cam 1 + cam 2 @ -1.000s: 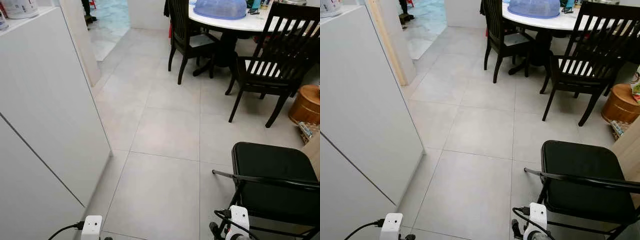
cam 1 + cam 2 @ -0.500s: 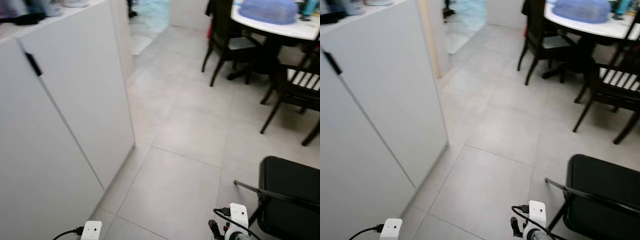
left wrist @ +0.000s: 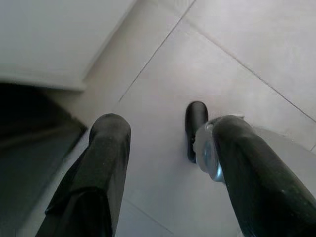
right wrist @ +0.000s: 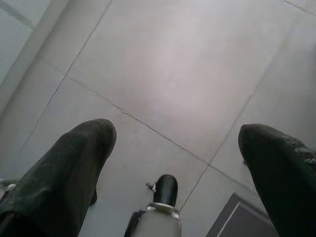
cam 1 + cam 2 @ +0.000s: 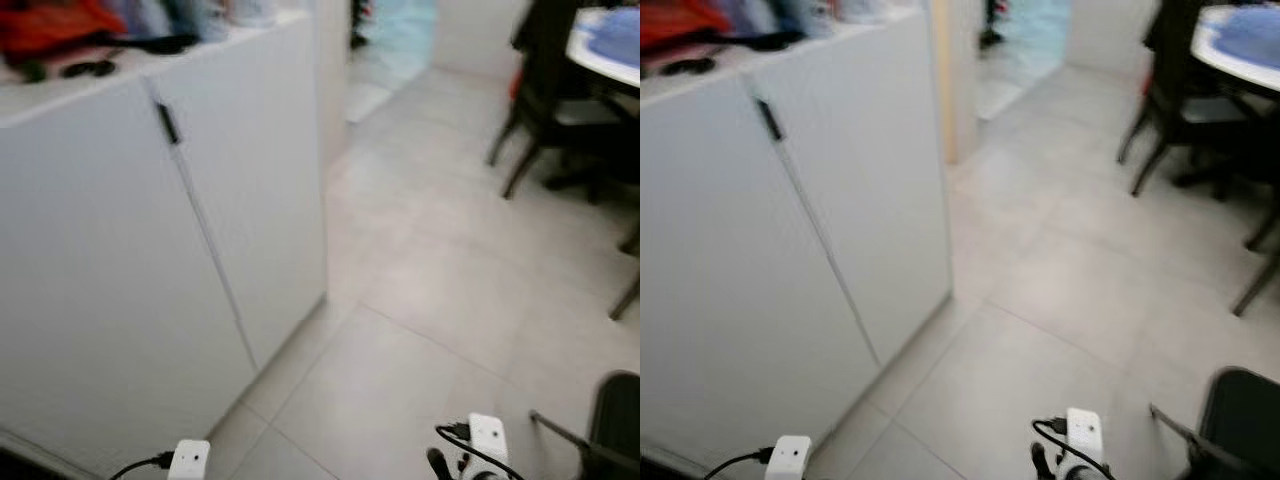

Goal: Restocking fridge

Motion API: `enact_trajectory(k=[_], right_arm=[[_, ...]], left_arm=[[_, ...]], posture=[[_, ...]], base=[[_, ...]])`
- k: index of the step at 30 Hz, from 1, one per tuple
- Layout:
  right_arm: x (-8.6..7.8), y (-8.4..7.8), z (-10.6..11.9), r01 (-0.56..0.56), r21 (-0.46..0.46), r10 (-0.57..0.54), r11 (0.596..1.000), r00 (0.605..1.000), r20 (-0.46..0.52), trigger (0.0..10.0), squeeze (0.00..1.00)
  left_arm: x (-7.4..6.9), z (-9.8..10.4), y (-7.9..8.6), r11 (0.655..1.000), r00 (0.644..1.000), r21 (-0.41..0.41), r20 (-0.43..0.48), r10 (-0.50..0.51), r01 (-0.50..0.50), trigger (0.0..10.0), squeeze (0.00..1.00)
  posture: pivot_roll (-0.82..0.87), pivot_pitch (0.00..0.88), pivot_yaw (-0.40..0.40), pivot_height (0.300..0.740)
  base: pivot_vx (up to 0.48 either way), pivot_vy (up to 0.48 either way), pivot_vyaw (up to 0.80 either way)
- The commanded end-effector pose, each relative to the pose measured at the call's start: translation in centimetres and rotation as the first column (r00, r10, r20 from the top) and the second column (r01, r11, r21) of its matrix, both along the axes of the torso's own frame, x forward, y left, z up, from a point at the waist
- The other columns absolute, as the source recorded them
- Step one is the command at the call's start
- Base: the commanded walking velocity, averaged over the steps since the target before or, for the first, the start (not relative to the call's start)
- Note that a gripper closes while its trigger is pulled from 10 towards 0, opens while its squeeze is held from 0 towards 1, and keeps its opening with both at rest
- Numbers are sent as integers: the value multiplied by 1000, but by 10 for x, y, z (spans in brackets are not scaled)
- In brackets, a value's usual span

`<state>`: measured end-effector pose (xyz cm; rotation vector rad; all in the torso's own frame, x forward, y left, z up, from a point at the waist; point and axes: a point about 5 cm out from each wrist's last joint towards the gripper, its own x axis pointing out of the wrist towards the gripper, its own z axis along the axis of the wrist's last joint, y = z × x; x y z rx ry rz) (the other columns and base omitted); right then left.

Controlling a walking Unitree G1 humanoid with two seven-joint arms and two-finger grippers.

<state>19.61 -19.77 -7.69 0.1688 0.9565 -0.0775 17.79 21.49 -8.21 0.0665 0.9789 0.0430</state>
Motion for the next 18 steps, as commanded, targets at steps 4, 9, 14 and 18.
enact_trajectory(k=[4, 9, 14, 18], right_arm=[[0, 8, -1, -24, 11, 24, 1000, 1000, -2, 10000, 0], [0, 7, -1, -32, 9, 32, 999, 999, -2, 10000, 0], [0, 8, -1, -38, 9, 38, 999, 999, -2, 10000, 0], [1, 8, -1, -45, 8, 45, 999, 999, -3, 10000, 0]], left_arm=[[-7, -3, 2, 1000, 1000, 2, -27, 0, 0, 10000, 0], [-7, -3, 2, 1000, 1000, 1, -25, 0, 0, 10000, 0], [-7, -3, 2, 1000, 1000, 2, -28, -1, 1, 10000, 0], [-8, -3, 3, 1000, 1000, 3, -30, -1, 1, 10000, 0]], posture=[[57, 0, -10, 740], [59, 0, -12, 740], [60, 0, -11, 740], [61, 0, -10, 740]], base=[[0, 0, 800], [0, 0, 800], [0, 0, 800], [0, 0, 800]])
